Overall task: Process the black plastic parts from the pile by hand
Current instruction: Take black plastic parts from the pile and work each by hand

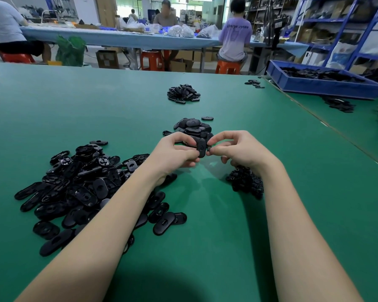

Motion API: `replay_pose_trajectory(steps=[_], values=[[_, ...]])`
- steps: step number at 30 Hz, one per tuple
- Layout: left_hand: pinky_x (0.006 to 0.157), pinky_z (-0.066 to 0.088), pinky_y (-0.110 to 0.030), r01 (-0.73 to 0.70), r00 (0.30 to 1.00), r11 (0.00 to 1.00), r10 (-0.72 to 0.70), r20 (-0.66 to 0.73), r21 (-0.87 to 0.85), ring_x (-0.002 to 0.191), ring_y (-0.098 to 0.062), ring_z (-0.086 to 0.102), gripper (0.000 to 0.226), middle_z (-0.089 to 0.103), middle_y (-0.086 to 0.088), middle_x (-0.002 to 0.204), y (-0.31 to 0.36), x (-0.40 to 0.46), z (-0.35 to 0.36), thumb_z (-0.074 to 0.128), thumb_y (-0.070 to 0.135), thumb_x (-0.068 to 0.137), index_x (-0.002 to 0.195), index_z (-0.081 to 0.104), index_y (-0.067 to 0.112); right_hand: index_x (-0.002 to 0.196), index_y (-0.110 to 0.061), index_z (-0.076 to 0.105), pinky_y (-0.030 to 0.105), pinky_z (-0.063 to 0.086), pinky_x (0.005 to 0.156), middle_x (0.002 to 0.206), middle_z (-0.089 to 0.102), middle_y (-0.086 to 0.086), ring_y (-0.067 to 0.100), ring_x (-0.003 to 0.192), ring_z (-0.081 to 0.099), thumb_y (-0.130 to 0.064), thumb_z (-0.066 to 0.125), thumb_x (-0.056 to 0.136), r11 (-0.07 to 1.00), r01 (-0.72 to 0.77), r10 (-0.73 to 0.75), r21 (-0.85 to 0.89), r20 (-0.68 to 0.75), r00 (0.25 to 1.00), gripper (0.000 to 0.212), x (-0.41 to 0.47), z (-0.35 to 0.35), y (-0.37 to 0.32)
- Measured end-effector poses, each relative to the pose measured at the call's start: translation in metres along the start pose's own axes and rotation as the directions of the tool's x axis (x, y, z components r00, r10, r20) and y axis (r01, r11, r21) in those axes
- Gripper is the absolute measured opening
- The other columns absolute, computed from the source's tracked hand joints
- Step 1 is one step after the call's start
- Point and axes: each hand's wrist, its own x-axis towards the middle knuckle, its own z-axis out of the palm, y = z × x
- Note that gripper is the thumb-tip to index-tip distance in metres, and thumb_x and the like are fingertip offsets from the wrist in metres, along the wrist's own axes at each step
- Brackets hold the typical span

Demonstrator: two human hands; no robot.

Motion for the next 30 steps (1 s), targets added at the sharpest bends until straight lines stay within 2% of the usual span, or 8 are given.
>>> replay_pose_trajectory(steps=[2, 6, 9, 13, 15, 22, 30], values=[[0.069, 0.061, -0.025, -0.008, 1.0, 1.0, 0.008, 0.007, -0.007, 0.071, -0.019, 0.071, 0.022, 0.075, -0.016, 0.088, 0.0, 0.0, 0.0, 0.067, -0.006, 0.088, 0.103, 0.063, 0.01, 0.087, -0.02, 0.073, 0.022, 0.034, 0.051, 0.082, 0.075, 0.002, 0.008, 0.054, 0.051, -0.013, 0.075, 0.085, 1.0, -0.001, 0.001, 0.01, -0.001, 1.0, 0.008, 0.0, 0.0, 0.0], [0.071, 0.062, -0.025, -0.013, 1.0, 1.0, 0.013, 0.016, -0.017, 0.071, -0.02, 0.07, 0.026, 0.074, -0.017, 0.09, -0.002, 0.0, 0.0, 0.067, -0.007, 0.088, 0.106, 0.065, 0.012, 0.079, -0.024, 0.075, 0.017, 0.032, 0.047, 0.069, 0.064, -0.01, 0.012, 0.06, 0.043, -0.017, 0.078, 0.086, 1.0, -0.007, 0.008, 0.023, -0.036, 0.999, 0.011, 0.002, 0.001, -0.002], [0.073, 0.061, -0.025, -0.051, 0.998, 0.999, 0.051, 0.034, 0.0, 0.069, -0.02, 0.071, 0.031, 0.075, -0.018, 0.09, -0.002, 0.0, 0.0, 0.069, -0.008, 0.087, 0.108, 0.064, 0.015, 0.075, -0.027, 0.076, 0.017, 0.03, 0.046, 0.073, 0.062, -0.007, 0.011, 0.059, 0.041, -0.022, 0.081, 0.081, 1.0, -0.024, 0.025, 0.019, -0.028, 0.999, 0.01, 0.002, 0.002, -0.004], [0.091, 0.059, -0.033, -0.114, 0.993, 0.992, 0.112, 0.038, 0.057, 0.08, -0.026, 0.076, 0.035, 0.073, -0.025, 0.098, -0.003, 0.001, 0.001, 0.067, -0.007, 0.088, 0.114, 0.065, 0.016, 0.077, -0.024, 0.078, 0.017, 0.027, 0.043, 0.067, 0.059, -0.006, 0.008, 0.051, 0.041, -0.02, 0.083, 0.076, 0.998, -0.046, 0.047, 0.031, -0.009, 0.999, 0.007, 0.005, 0.004, -0.004], [0.094, 0.058, -0.036, -0.112, 0.993, 0.993, 0.111, 0.037, 0.047, 0.084, -0.029, 0.077, 0.032, 0.073, -0.026, 0.101, -0.004, 0.001, 0.001, 0.066, -0.006, 0.089, 0.112, 0.066, 0.016, 0.075, -0.025, 0.079, 0.016, 0.027, 0.042, 0.062, 0.058, -0.008, 0.007, 0.051, 0.042, -0.02, 0.083, 0.077, 0.997, -0.064, 0.064, 0.033, -0.014, 0.998, 0.007, 0.006, 0.004, -0.003], [0.082, 0.062, -0.034, -0.168, 0.984, 0.984, 0.164, 0.073, 0.052, 0.08, -0.03, 0.076, 0.031, 0.074, -0.021, 0.091, -0.005, 0.001, 0.001, 0.065, -0.01, 0.086, 0.106, 0.069, 0.014, 0.074, -0.025, 0.079, 0.016, 0.026, 0.04, 0.055, 0.059, -0.015, 0.006, 0.047, 0.039, -0.019, 0.081, 0.079, 0.993, -0.105, 0.107, 0.049, -0.03, 0.994, 0.008, 0.01, 0.006, 0.0], [0.078, 0.062, -0.036, -0.22, 0.975, 0.97, 0.214, 0.065, 0.1, 0.077, -0.029, 0.076, 0.029, 0.075, -0.017, 0.086, -0.004, 0.001, 0.001, 0.068, -0.009, 0.084, 0.102, 0.07, 0.014, 0.075, -0.023, 0.076, 0.017, 0.024, 0.039, 0.063, 0.065, -0.01, 0.01, 0.055, 0.038, -0.02, 0.081, 0.077, 0.989, -0.129, 0.133, 0.071, -0.055, 0.99, 0.007, 0.011, 0.009, -0.003]])
